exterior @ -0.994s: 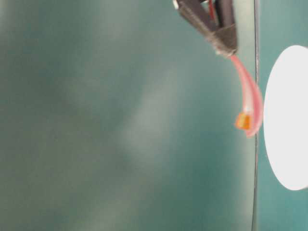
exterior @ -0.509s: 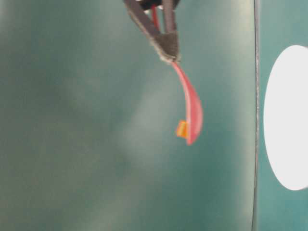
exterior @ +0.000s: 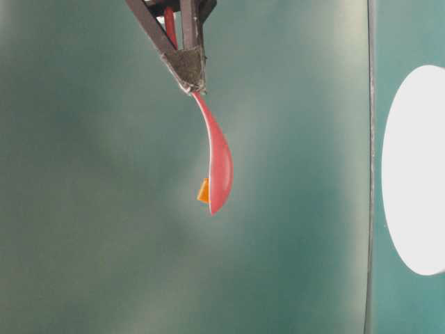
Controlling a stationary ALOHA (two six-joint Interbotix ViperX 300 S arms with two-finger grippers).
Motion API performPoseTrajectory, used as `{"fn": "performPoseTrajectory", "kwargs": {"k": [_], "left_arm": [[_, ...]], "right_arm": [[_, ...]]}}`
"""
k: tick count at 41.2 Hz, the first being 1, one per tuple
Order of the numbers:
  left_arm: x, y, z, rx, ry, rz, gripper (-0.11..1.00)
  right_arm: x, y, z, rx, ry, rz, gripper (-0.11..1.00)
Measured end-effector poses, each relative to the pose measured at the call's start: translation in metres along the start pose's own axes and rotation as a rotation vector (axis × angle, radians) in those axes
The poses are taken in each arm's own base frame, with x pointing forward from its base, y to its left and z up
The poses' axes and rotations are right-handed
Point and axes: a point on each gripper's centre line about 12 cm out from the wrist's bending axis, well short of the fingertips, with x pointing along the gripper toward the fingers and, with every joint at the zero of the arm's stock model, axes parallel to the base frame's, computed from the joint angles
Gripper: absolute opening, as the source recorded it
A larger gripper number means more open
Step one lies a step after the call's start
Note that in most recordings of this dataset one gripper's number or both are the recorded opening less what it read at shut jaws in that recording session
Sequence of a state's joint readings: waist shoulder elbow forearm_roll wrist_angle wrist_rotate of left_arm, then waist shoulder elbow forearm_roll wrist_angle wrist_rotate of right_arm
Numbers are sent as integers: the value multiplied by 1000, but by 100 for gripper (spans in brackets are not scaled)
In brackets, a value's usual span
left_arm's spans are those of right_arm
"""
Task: Grip the spoon and scoop the red block from the bowl with right arm.
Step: 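Hold the spoon with the red cube above the white bowl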
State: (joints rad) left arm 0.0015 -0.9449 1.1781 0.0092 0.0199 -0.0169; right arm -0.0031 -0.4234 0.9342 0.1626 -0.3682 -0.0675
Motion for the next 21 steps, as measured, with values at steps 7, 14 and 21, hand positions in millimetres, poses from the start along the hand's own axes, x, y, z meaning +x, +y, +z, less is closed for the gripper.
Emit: {"fn": "performPoseTrajectory", "kwargs": {"k": [7,14,21], "left_arm": [[0,0,1,0,-2,0,4],[0,0,1,0,-2,0,4],[0,0,1,0,-2,0,4]], "right_arm": [[0,0,-1,9,6,-3,25],[0,-1,-5,9,43,-2,25],[0,-1,-7,15,52,-3,25]]}}
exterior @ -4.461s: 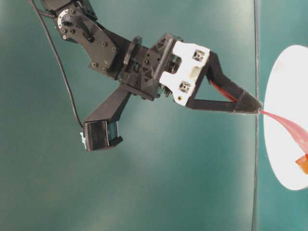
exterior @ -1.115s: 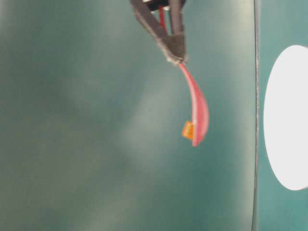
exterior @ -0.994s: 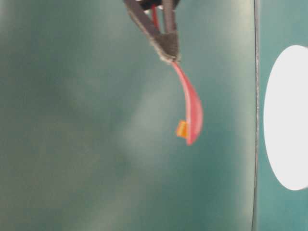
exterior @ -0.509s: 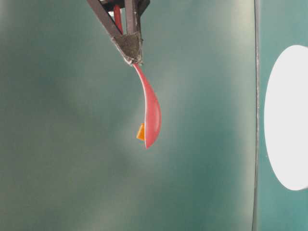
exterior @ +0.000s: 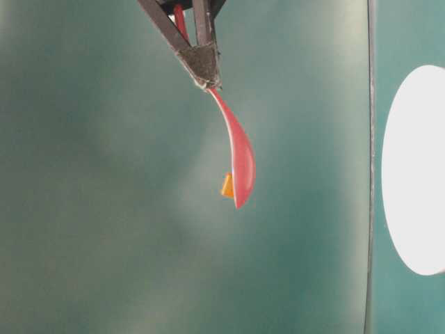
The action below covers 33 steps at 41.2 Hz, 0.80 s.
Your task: Grip the spoon and scoop the red block from the bowl with right arm.
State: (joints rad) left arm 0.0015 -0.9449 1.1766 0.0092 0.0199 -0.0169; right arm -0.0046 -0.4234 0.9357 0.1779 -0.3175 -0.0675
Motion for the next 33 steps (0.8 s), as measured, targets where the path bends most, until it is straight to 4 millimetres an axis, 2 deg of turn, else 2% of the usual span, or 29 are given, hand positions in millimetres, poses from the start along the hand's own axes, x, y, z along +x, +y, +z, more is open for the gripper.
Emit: {"fn": "performPoseTrajectory", "kwargs": {"k": [33], "left_arm": [[0,0,0,0,0,0,4]], "right_arm": [[0,-2,0,31,0,-12,25]]}}
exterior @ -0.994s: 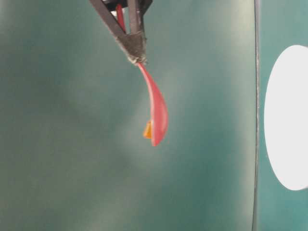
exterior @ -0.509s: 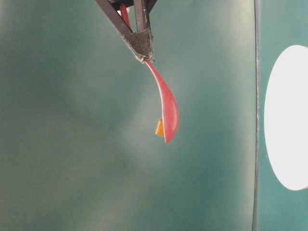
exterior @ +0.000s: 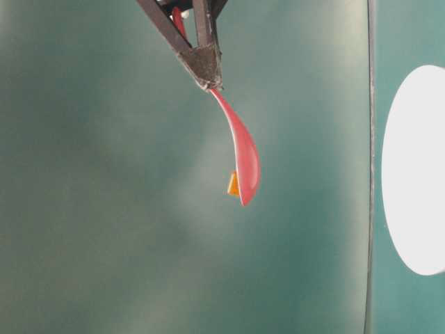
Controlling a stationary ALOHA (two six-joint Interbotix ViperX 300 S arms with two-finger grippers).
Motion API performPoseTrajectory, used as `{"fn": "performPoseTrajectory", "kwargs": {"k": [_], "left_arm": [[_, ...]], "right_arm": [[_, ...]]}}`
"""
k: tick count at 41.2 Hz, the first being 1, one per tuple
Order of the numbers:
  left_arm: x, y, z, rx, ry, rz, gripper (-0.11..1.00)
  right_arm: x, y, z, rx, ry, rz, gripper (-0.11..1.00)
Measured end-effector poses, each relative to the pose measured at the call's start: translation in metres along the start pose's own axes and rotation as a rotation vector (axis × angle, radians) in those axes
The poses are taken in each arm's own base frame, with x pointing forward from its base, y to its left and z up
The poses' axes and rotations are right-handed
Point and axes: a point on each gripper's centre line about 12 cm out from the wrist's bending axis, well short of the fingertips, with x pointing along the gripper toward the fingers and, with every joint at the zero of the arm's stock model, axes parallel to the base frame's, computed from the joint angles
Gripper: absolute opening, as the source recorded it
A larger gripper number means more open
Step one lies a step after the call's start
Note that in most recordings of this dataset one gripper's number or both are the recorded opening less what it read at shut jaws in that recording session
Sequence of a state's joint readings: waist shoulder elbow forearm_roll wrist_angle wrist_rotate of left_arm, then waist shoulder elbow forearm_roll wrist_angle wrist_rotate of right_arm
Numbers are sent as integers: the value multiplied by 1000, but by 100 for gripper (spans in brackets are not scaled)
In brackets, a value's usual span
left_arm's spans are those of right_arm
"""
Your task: Grip the spoon and scoop the red block from the bowl with right arm.
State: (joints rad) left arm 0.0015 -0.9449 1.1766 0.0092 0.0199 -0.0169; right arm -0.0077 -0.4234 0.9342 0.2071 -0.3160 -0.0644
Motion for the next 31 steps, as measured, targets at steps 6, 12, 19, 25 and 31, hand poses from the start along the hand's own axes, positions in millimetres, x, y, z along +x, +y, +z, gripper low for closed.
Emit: {"fn": "performPoseTrajectory", "kwargs": {"k": [6,12,19,25,31], "left_arm": [[0,0,0,0,0,0,4],[0,0,0,0,0,0,4],[0,0,0,0,0,0,4],[0,0,0,0,0,0,4],[0,0,0,0,0,0,4]], "right_arm": [[0,0,-2,3,15,0,25],[0,0,-2,3,18,1,25],[0,0,-3,1,20,1,25],[0,0,-2,2,18,1,25],[0,0,-3,1,20,1,25]]}}
